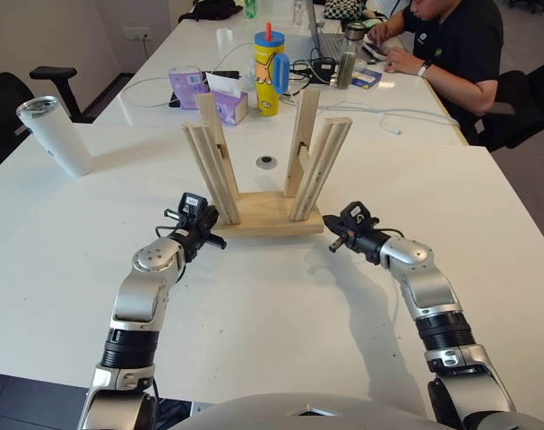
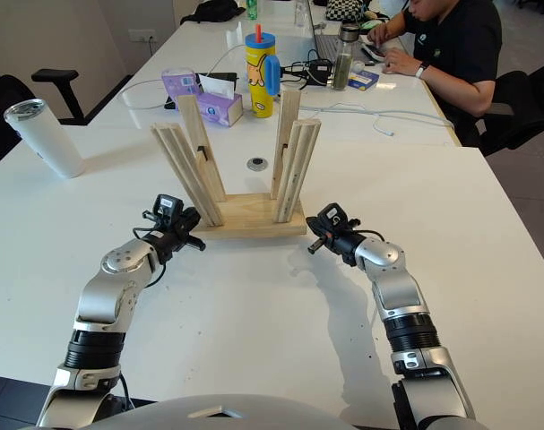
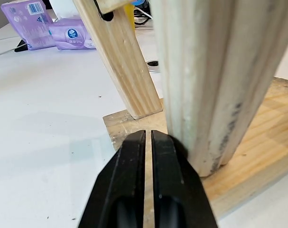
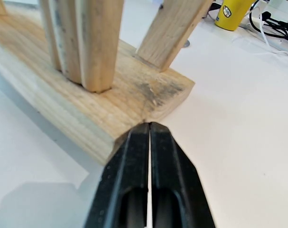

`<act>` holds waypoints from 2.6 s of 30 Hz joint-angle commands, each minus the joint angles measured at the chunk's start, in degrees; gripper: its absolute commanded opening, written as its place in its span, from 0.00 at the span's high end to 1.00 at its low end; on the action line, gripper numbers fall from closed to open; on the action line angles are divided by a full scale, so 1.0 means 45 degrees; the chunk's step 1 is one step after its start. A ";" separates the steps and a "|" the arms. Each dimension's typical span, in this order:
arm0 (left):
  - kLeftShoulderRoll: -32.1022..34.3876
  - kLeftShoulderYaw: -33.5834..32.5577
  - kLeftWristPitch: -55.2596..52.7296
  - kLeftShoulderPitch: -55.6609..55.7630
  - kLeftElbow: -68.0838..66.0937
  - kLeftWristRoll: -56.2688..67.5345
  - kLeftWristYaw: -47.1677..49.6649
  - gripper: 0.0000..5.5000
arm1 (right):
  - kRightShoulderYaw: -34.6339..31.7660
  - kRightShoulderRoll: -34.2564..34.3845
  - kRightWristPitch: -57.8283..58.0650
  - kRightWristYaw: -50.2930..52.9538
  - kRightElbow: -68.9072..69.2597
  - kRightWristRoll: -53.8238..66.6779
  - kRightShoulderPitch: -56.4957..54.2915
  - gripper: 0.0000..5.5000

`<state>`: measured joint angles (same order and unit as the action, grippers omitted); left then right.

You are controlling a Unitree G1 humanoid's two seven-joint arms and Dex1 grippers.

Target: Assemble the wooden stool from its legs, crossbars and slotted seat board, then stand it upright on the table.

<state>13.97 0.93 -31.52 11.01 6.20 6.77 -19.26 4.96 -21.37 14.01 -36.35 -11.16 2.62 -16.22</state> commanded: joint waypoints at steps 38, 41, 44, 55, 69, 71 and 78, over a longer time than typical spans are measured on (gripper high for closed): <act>-0.0136 0.0687 0.0110 -0.0594 -0.1126 0.0169 -0.0210 1.00 | 0.0788 0.0518 -0.0797 -0.0119 -0.0983 -0.0299 0.0003 1.00; -0.0205 0.0668 -0.0289 -0.0335 -0.0144 0.0523 -0.0399 1.00 | 0.0718 0.0484 -0.0486 -0.0167 -0.0128 -0.0141 -0.0079 1.00; -0.0170 0.0593 -0.0770 -0.0071 0.0779 0.0731 -0.0423 1.00 | 0.0528 0.0463 -0.0007 -0.0130 0.0855 0.0094 -0.0287 1.00; -0.0147 -0.0201 -0.2115 0.0768 0.2782 0.1225 -0.0300 1.00 | 0.0152 0.0314 0.1273 -0.0107 0.3139 0.0367 -0.1094 1.00; 0.0375 -0.0204 -0.0648 0.0083 -0.0666 0.0069 -0.0070 1.00 | 0.0248 -0.0324 0.0059 0.0611 -0.0134 -0.0981 -0.1349 1.00; 0.0416 0.0092 0.0191 0.0341 -0.2127 -0.0401 0.0091 1.00 | 0.0353 -0.0304 -0.0421 0.0847 -0.1510 -0.1251 -0.1710 1.00; 0.0131 0.0786 0.2119 0.1349 -0.4987 -0.1084 0.0029 1.00 | 0.0942 0.0520 -0.2266 0.1310 -0.5222 -0.1840 -0.3030 1.00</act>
<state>15.55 3.50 -23.53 15.77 -13.72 2.29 -18.72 8.31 -20.47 5.96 -31.17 -30.75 -4.74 -27.36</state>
